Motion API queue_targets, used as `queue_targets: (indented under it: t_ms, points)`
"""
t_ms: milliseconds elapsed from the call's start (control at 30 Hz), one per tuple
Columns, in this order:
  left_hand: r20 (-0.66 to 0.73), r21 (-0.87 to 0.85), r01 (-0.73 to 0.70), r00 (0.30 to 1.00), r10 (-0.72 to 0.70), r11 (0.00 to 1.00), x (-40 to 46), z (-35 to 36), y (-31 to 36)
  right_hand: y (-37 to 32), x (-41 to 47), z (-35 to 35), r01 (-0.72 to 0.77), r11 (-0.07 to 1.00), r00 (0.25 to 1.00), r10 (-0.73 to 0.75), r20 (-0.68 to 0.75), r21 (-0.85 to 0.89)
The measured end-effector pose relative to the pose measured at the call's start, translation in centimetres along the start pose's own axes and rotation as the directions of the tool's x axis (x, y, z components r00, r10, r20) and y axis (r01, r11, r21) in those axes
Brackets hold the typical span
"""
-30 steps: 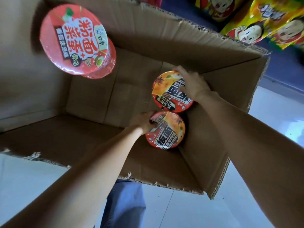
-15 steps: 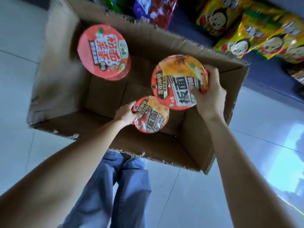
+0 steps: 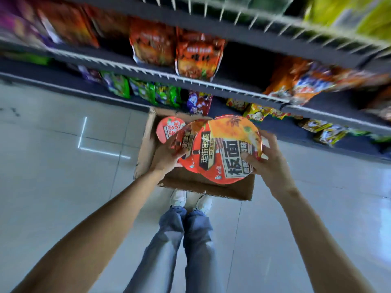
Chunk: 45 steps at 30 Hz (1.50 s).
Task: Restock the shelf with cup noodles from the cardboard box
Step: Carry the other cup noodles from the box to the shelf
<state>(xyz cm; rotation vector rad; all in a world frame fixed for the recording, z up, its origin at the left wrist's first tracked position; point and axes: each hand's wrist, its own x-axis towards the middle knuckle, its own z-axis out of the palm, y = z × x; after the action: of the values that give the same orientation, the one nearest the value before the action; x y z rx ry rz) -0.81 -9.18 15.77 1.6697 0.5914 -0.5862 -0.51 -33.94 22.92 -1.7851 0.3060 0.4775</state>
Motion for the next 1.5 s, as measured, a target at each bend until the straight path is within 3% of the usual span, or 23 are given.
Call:
queue_targets:
  t_ms: [133, 267, 500, 667, 733, 833, 867, 967, 1200, 1267, 1500]
  points:
    - [0.05, 0.012, 0.004, 0.999, -0.005, 1.0, -7.3, -2.8, 6.6, -8.3, -6.7, -2.8, 0.004, 0.994, 0.992, -0.018, 0.124, 0.112]
    - [0.133, 0.007, 0.01, 0.991, -0.01, 1.0, -13.3, -5.3, 12.6, -13.1, -12.5, -3.3, 0.078, 0.997, 0.956, -0.08, 0.282, 0.016]
    - [0.247, 0.259, -0.19, 0.961, 0.125, 0.947, -19.6, -6.9, 21.2, -18.6, -15.6, -1.0, 0.219, 0.974, 0.974, -0.222, 0.045, 0.056]
    - [0.274, 0.447, -0.374, 0.922, 0.274, 0.812, -24.2, -7.7, 27.9, -23.3, -17.2, -3.2, 0.289, 0.947, 0.952, -0.268, -0.144, 0.144]
    - [0.334, 0.44, -0.509, 0.858, 0.391, 0.74, -26.4, -8.1, 30.4, -25.8, -18.2, -4.6, 0.302, 0.937, 0.94, -0.263, -0.219, 0.174]
    - [0.404, 0.452, -0.766, 0.633, 0.66, 0.458, -29.1, -7.7, 32.9, -29.6, -19.8, -6.4, 0.367, 0.91, 0.911, -0.31, -0.273, 0.193]
    - [0.398, 0.477, -0.794, 0.578, 0.712, 0.377, -29.9, -7.4, 33.7, -30.9, -20.3, -6.8, 0.417, 0.889, 0.893, -0.361, -0.269, 0.19]
    - [0.3, 0.449, -0.833, 0.482, 0.823, 0.324, -32.2, -6.7, 37.2, -35.1, -21.6, -8.4, 0.509, 0.84, 0.844, -0.446, -0.298, 0.186]
    - [0.18, 0.315, -0.948, 0.108, 0.978, 0.046, -36.8, -6.9, 48.0, -46.3, -25.6, -12.8, 0.729, 0.672, 0.66, -0.639, -0.394, 0.13]
    - [0.124, 0.303, -0.953, 0.046, 0.991, 0.006, -38.1, -6.3, 50.8, -49.2, -26.4, -14.4, 0.76, 0.642, 0.62, -0.668, -0.412, 0.102]
    - [0.022, 0.307, -0.95, -0.053, 0.998, -0.057, -39.6, -0.8, 61.1, -57.7, -26.4, -22.4, 0.81, 0.559, 0.419, -0.763, -0.492, -0.177]
